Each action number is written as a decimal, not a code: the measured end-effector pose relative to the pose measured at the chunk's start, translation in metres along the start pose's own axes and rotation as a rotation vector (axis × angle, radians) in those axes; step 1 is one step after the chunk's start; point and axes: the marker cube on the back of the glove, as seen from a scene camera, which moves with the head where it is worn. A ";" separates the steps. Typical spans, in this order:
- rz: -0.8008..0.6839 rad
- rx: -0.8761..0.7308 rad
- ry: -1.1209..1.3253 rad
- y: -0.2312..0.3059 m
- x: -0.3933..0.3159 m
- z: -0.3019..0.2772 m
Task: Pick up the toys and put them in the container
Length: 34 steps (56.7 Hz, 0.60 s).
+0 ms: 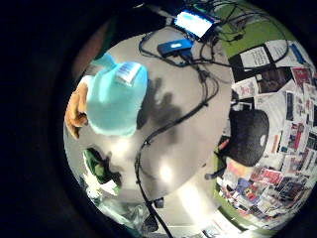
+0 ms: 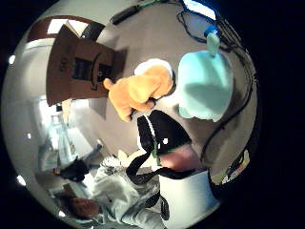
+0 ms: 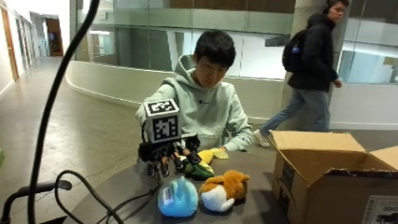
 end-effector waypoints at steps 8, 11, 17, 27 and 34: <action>0.016 -0.061 0.005 -0.011 0.007 0.040; 0.024 -0.089 0.008 -0.015 0.010 0.054; 0.019 -0.100 -0.017 -0.019 0.013 0.077; 0.003 0.047 -0.079 -0.022 0.012 0.087; -0.001 0.111 -0.079 -0.024 0.006 0.080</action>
